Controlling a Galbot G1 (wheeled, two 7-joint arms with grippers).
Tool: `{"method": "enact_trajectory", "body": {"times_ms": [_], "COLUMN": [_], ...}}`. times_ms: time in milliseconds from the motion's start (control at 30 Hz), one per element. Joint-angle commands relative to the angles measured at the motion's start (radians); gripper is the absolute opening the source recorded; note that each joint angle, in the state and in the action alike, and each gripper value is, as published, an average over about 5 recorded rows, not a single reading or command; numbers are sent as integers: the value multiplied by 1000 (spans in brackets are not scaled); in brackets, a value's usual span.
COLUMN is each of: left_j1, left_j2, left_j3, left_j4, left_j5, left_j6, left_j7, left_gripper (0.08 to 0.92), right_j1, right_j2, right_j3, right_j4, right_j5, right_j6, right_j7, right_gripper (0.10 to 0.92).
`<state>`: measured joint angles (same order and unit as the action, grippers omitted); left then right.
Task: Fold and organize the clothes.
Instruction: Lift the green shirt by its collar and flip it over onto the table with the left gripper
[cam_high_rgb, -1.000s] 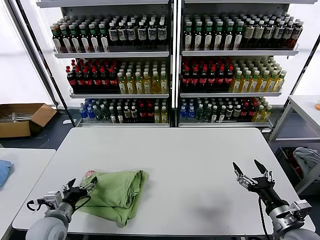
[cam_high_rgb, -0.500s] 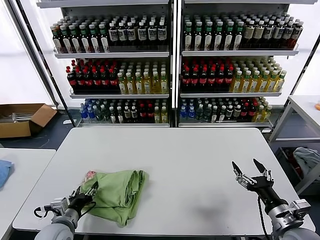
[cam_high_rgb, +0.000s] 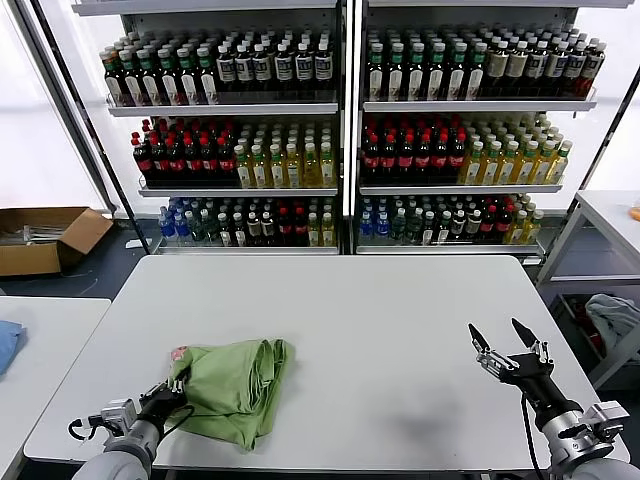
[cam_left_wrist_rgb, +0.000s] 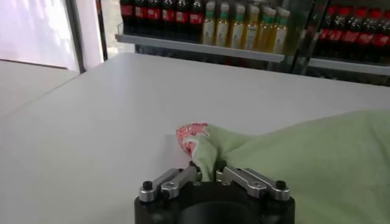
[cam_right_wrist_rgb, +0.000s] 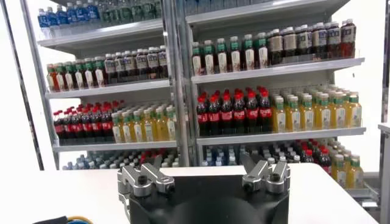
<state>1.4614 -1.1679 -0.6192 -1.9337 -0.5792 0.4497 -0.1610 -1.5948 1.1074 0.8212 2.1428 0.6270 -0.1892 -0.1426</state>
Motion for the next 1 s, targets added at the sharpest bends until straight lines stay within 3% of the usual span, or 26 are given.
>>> {"method": "enact_trajectory", "body": {"times_ms": [33, 167, 400, 500, 600, 800, 1000], "left_j1": [12, 27, 54, 60, 53, 2, -25], "left_j2": [14, 80, 303, 391, 432, 332, 125], "left_j3": [-109, -241, -501, -565, -576, -455, -112], "left_j4": [-39, -53, 21, 67, 80, -10, -177], "left_j5": [-4, -47, -134, -143, -136, -48, 39], "left_j6": [-28, -31, -11, -4, 0, 15, 36], "left_j7": [-4, 3, 50, 68, 75, 37, -105], "left_gripper": [155, 155, 155, 155, 155, 155, 155], "right_j1": [6, 15, 28, 38, 46, 41, 35], "right_j2": [4, 6, 3, 5, 9, 10, 11], "right_j3": [-4, -11, -20, -32, -41, -33, -29], "right_j4": [-3, -5, -14, -17, -17, -20, -15], "right_j5": [1, 2, 9, 9, 15, 33, 36], "right_j6": [0, 0, 1, 2, 1, 2, 3], "right_j7": [1, 2, 1, 2, 4, 6, 8], "right_gripper": [823, 823, 823, 823, 823, 823, 823]}}
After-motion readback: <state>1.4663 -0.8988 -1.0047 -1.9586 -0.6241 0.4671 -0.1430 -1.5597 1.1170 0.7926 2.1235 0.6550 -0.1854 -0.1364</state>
